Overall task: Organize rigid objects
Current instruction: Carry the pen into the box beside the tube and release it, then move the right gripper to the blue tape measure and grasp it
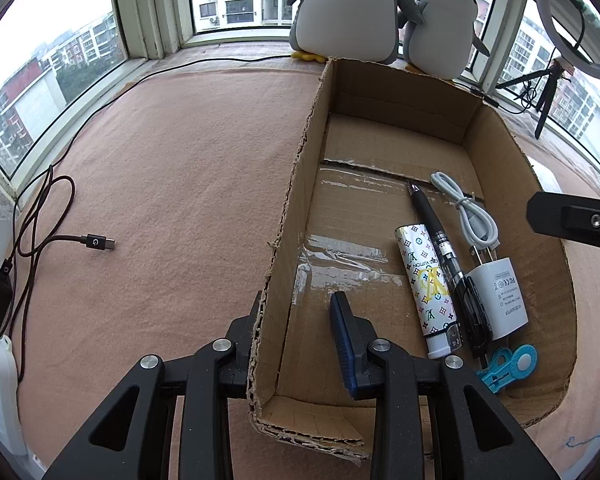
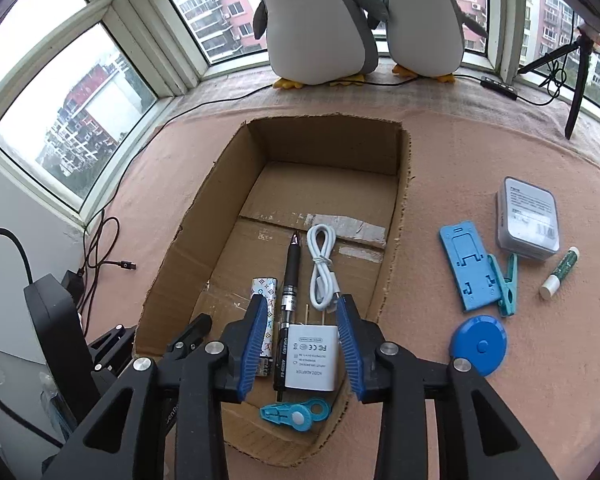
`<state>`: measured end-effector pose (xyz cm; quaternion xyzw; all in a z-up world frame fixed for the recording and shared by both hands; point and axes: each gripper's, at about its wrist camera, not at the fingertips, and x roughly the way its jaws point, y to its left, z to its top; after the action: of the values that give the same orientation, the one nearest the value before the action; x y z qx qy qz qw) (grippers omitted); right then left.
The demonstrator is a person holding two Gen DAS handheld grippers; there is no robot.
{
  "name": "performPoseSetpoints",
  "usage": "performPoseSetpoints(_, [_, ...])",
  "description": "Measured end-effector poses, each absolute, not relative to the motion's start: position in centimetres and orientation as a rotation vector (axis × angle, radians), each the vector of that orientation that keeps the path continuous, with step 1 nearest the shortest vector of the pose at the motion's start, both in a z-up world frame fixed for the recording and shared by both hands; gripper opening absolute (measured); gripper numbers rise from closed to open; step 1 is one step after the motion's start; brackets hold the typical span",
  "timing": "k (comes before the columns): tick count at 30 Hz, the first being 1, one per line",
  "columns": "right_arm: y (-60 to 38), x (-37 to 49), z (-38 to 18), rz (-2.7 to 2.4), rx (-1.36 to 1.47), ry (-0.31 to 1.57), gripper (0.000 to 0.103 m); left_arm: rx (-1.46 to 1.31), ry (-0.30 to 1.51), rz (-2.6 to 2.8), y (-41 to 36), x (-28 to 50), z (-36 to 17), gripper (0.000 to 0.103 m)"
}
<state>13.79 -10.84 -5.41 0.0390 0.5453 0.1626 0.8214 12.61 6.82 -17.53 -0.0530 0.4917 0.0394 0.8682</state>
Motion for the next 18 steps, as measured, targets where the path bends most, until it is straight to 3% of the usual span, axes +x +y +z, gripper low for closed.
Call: performPoseSetpoints(18, [-20.4,12.1,-4.4,0.191,0.094,1.091,0.044,-0.108,1.029,0.082,6.9,12.7,-17.5,0.033])
